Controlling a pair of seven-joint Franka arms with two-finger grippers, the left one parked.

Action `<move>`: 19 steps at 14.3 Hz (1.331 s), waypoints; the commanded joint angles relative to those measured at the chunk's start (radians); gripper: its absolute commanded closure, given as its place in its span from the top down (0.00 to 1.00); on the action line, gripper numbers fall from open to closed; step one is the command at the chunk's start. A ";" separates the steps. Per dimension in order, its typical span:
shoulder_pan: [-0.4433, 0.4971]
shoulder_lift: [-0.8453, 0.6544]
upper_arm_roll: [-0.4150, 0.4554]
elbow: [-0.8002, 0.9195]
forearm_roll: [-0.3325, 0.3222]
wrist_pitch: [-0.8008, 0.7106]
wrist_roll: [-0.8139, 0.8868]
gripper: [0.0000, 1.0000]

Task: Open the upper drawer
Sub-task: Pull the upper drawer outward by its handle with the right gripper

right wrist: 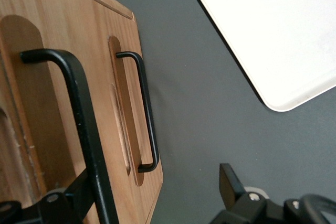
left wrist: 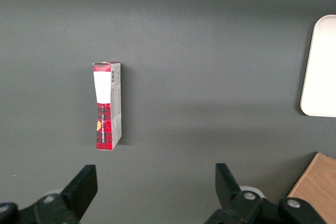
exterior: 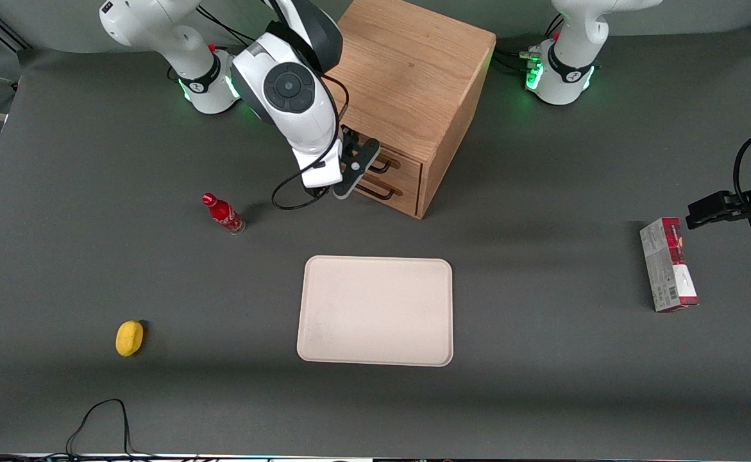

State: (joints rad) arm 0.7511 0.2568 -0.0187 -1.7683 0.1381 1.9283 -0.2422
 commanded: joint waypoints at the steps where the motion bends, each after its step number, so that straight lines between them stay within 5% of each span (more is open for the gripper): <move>1: -0.021 0.035 -0.006 0.036 -0.040 0.021 -0.019 1.00; 19: -0.194 0.202 -0.007 0.285 -0.041 -0.072 -0.138 1.00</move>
State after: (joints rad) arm 0.5830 0.4285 -0.0305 -1.5378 0.1034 1.8876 -0.3567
